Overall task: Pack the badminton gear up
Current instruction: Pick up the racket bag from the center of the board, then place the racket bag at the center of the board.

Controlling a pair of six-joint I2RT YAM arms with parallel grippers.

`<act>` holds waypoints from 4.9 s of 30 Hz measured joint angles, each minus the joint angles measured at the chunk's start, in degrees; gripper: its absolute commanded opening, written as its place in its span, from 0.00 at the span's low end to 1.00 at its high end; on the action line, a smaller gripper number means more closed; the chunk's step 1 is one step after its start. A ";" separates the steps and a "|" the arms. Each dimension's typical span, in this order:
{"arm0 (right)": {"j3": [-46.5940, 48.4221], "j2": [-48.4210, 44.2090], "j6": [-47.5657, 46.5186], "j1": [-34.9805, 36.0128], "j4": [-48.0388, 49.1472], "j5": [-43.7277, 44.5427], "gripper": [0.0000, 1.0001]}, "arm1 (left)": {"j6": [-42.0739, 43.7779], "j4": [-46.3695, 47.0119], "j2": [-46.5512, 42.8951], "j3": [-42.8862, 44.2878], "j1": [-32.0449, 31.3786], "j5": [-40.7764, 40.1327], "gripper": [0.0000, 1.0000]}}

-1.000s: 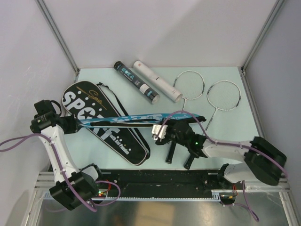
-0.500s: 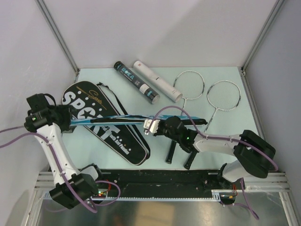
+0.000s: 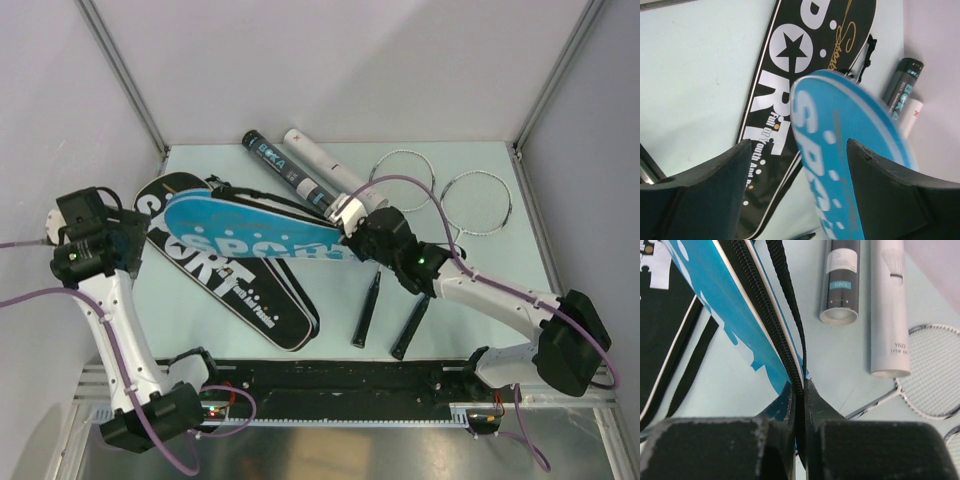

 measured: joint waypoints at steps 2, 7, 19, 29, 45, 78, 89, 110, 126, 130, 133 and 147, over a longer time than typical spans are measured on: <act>1.53 -0.02 3.08 -0.92 -2.43 -0.37 0.00 | 0.13 0.44 -1.18 -1.53 -2.45 -2.32 0.78; 3.37 -0.48 8.94 -2.27 -6.34 -0.09 0.00 | 0.22 0.74 -3.58 -7.89 -8.85 -7.58 0.77; 6.88 -3.89 21.14 -5.57 -14.40 0.42 0.00 | -6.16 2.64 1.09 -17.27 -30.91 -16.00 0.74; 6.99 -5.90 24.11 -4.44 -16.61 0.26 0.00 | -9.75 9.25 18.43 -17.16 -44.00 -16.52 0.74; 6.99 -10.75 24.06 -4.35 -19.06 0.31 0.00 | -9.99 19.47 37.70 -14.16 -46.84 -12.11 0.67; 6.88 -11.61 28.30 0.02 -18.10 2.01 0.00 | -7.48 25.38 30.34 -24.63 -45.55 -12.76 0.00; 6.88 0.28 35.06 2.84 -8.59 2.36 0.00 | -6.84 20.87 4.87 -30.23 -43.04 -17.16 0.00; 15.13 23.37 53.11 1.68 7.67 -5.55 0.00 | -6.10 13.29 -22.82 -25.09 -42.25 -34.58 0.00; 31.30 44.81 61.00 3.15 19.93 -14.80 0.05 | -2.05 13.77 -25.77 -26.08 -42.18 -35.10 0.00; 36.13 49.75 62.97 3.17 19.39 -14.58 0.06 | 0.68 16.31 -26.88 -29.09 -42.18 -31.08 0.00; 39.91 52.70 64.04 3.13 17.99 -14.27 0.04 | 2.21 17.77 -28.65 -31.10 -42.18 -29.51 0.00; 53.29 64.72 63.98 2.67 13.70 -17.64 0.04 | 4.98 20.81 -31.15 -33.73 -42.16 -28.17 0.00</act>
